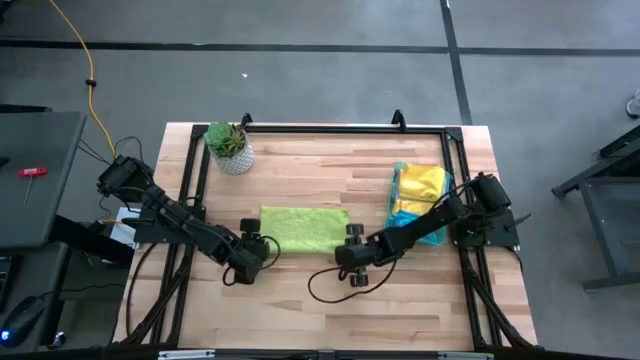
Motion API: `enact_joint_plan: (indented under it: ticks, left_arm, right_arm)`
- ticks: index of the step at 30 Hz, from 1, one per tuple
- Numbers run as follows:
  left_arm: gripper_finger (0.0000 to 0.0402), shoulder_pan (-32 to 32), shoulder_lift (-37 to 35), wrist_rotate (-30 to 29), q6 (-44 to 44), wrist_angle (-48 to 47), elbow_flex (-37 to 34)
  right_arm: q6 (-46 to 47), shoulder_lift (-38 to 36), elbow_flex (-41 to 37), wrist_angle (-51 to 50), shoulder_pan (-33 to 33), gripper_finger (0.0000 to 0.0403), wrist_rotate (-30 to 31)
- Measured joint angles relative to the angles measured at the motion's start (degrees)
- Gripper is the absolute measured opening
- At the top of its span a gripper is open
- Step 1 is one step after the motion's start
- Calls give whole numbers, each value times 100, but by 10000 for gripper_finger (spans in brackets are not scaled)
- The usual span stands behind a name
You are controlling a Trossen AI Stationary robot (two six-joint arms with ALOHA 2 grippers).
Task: Fold microfiber towels
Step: Fold the green microfiber cloth
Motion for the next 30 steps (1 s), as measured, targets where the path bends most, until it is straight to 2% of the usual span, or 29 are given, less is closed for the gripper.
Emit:
enact_joint_plan:
  ticks: [3, 7, 9, 12, 16, 19, 22, 24, 30]
  left_arm:
    - [156, -66, 2, -42, -99, 2, -2]
    - [156, -125, 11, -151, -110, -41, -2]
    - [156, -125, 13, -152, -112, -73, -2]
    - [156, -139, 13, -143, -170, -87, 1]
    - [141, -204, 13, -101, -504, -101, 2]
    - [97, -243, 15, -41, -729, -99, 19]
    - [31, -251, 31, 137, -808, -215, 158]
    - [9, -253, 41, 280, -812, -343, 285]
    - [31, -286, 37, 468, -606, -453, 674]
  right_arm:
    - [-27, 4, 0, 2, -2, 121, -159]
    - [-103, 11, 0, -9, 0, 34, -369]
    - [-152, 11, 0, -13, 0, 10, -441]
    - [-57, 4, -2, -20, 12, 17, -447]
    - [-46, -91, -24, -72, 40, 3, -475]
    - [-14, -226, -41, -192, 44, 3, -564]
    - [33, -422, -47, -142, 44, 2, -554]
    - [114, -541, -43, -109, 44, 1, -530]
    - [249, -621, -39, -103, 50, 1, -491]
